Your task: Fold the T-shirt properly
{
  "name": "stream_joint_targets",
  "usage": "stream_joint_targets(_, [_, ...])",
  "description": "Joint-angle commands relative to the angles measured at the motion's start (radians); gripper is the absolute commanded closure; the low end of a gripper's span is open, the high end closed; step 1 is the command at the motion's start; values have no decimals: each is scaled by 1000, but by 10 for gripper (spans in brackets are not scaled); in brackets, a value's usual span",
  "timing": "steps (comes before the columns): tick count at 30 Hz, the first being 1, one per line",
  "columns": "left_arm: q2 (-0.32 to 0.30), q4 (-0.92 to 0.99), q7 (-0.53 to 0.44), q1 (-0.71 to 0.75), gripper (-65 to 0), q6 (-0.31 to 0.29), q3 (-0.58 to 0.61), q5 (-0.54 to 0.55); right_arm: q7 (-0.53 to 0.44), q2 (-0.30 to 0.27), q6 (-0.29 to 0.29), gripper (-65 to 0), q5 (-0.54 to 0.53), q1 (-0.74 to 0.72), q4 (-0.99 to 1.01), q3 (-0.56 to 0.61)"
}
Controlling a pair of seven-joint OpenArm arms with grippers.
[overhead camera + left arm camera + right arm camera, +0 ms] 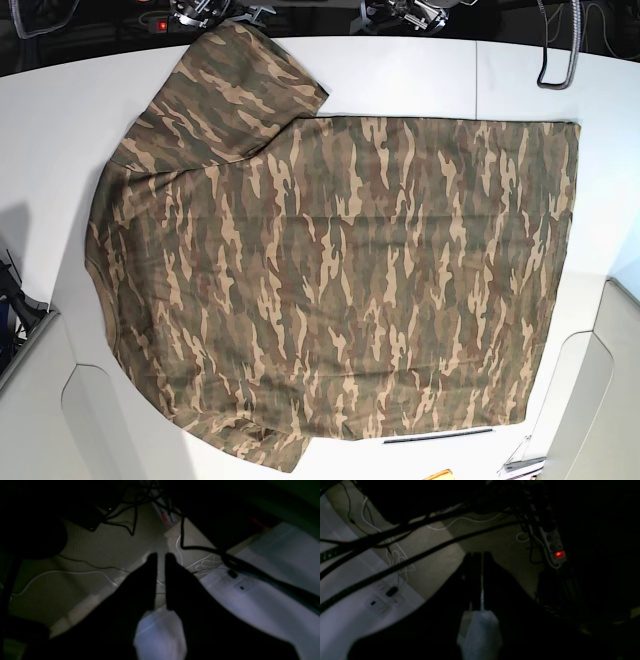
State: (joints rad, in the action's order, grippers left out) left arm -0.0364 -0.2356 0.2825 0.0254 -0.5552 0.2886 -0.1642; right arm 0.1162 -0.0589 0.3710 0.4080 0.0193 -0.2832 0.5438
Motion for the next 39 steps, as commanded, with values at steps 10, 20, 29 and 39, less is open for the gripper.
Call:
stream_joint_targets(10, [-77, -134, -74, 159, -63, -143, 1, 3, -4, -64, 12, -9, -4, 69, -48, 1])
stream_joint_targets(20, [-211, -451, -72, 415, -63, -143, -3, 76, -4, -280, 204, -9, -149, 283, -395, 1])
stream_joint_targets(29, [-249, -900, 6, 684, -63, -143, -177, 180, -4, -589, 210, -8, -334, 578, -940, 0])
stream_joint_targets(39, [-249, -1428, 41, 959, -65, -143, -477, 255, 23, -738, 210, -9, -456, 863, -1475, -184])
